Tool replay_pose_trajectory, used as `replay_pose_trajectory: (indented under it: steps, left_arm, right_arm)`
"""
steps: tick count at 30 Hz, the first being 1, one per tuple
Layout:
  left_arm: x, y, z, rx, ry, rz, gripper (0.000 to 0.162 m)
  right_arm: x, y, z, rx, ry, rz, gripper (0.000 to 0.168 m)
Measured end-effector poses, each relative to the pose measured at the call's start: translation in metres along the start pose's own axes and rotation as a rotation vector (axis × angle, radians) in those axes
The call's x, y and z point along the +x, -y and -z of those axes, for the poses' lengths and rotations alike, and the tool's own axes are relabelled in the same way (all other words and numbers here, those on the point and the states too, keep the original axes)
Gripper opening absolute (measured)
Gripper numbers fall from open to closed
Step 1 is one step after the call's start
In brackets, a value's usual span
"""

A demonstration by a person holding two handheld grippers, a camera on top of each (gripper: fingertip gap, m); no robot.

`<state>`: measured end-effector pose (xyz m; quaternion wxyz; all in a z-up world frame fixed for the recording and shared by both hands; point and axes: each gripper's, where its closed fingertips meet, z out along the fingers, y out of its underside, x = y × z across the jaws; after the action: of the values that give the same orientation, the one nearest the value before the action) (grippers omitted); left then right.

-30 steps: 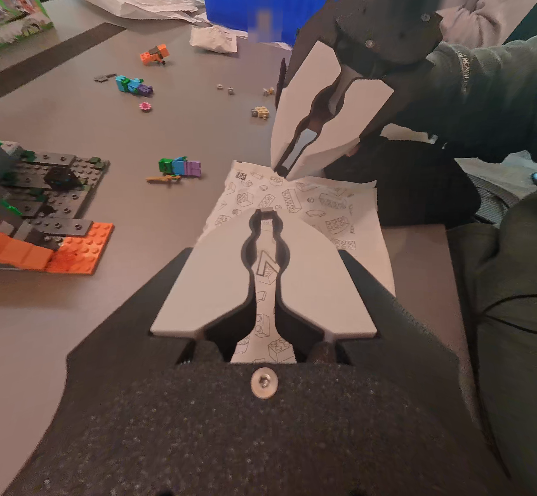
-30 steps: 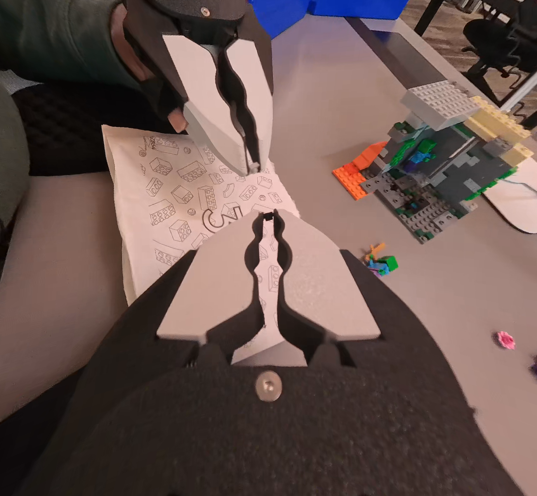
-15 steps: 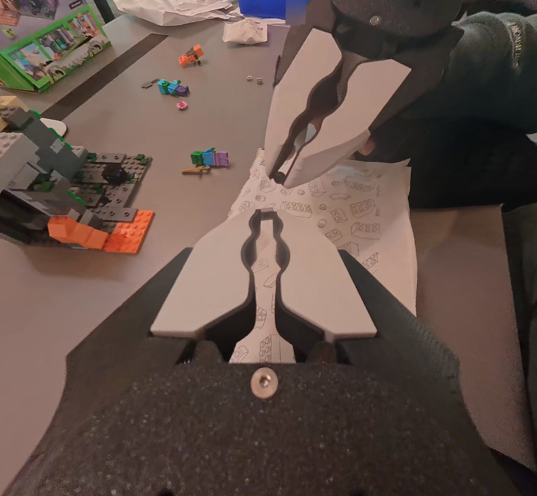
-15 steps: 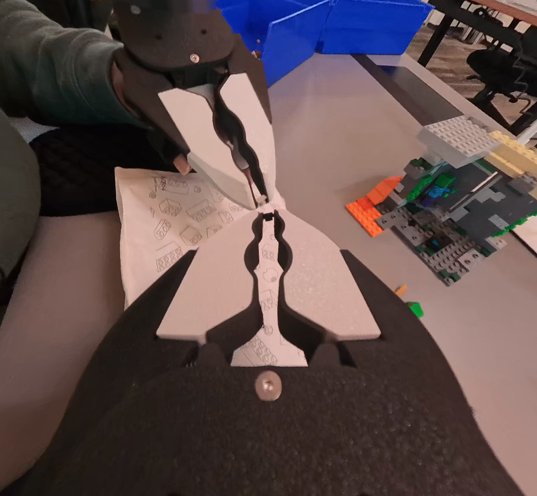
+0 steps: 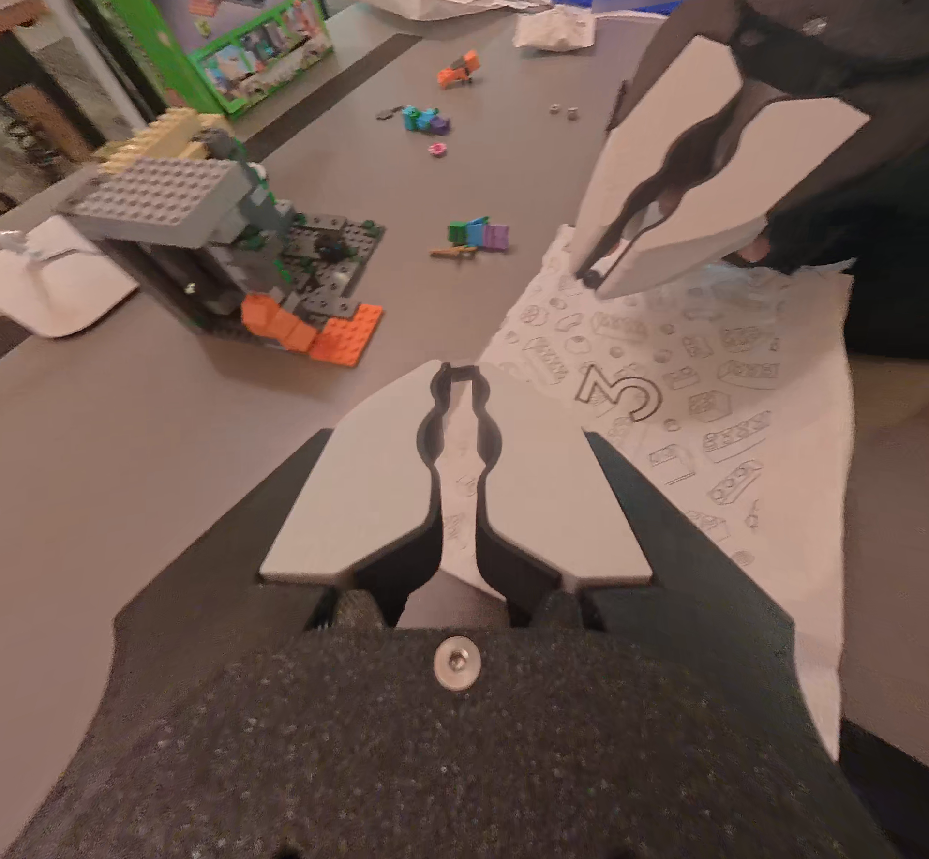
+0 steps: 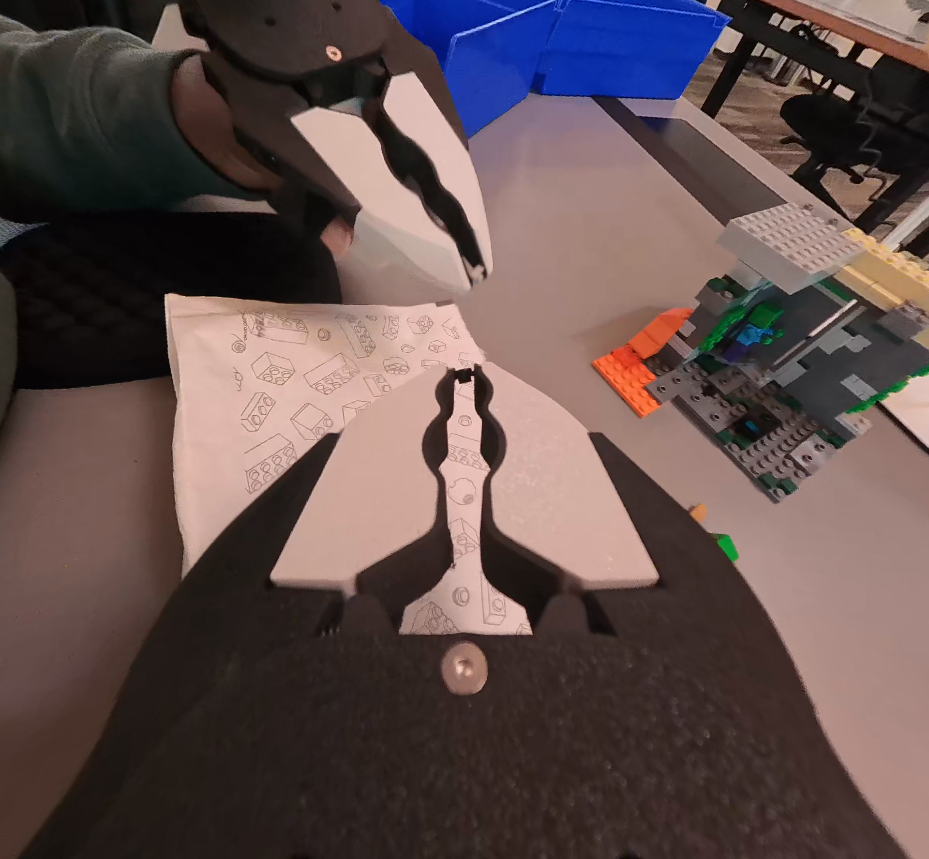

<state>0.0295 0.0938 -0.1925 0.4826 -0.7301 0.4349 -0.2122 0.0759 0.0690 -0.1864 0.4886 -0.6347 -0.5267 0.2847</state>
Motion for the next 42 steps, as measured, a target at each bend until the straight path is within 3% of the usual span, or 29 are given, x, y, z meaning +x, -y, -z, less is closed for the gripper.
replay_pose_trajectory:
  steps: [5,9,14,18,26,35,42]
  left_arm:
    - [-0.043,-0.005,0.036,0.010,0.177,0.042,0.008]
    - [-0.096,-0.021,0.098,-0.009,0.399,0.113,0.008]
    - [-0.161,-0.078,0.193,-0.182,0.710,0.228,0.008]
    - [-0.180,-0.118,0.229,-0.308,0.757,0.315,0.031]
    - [-0.175,-0.145,0.221,-0.379,0.690,0.353,0.044]
    - [-0.155,-0.142,0.193,-0.289,0.475,0.462,0.065]
    - [-0.147,-0.149,0.181,-0.423,0.471,0.244,0.069]
  right_arm:
    - [0.004,-0.001,0.002,0.005,-0.017,-0.011,0.007]
    - [0.007,-0.003,0.005,0.003,-0.031,-0.014,0.007]
    - [0.010,-0.007,0.006,0.001,-0.038,-0.039,0.007]
    - [0.012,-0.009,0.005,-0.003,-0.040,-0.056,0.007]
    - [0.016,-0.014,0.004,-0.020,-0.057,-0.073,0.007]
    - [0.016,-0.018,0.001,-0.039,-0.053,-0.079,0.007]
    - [0.016,-0.019,0.001,-0.042,-0.049,-0.081,0.007]
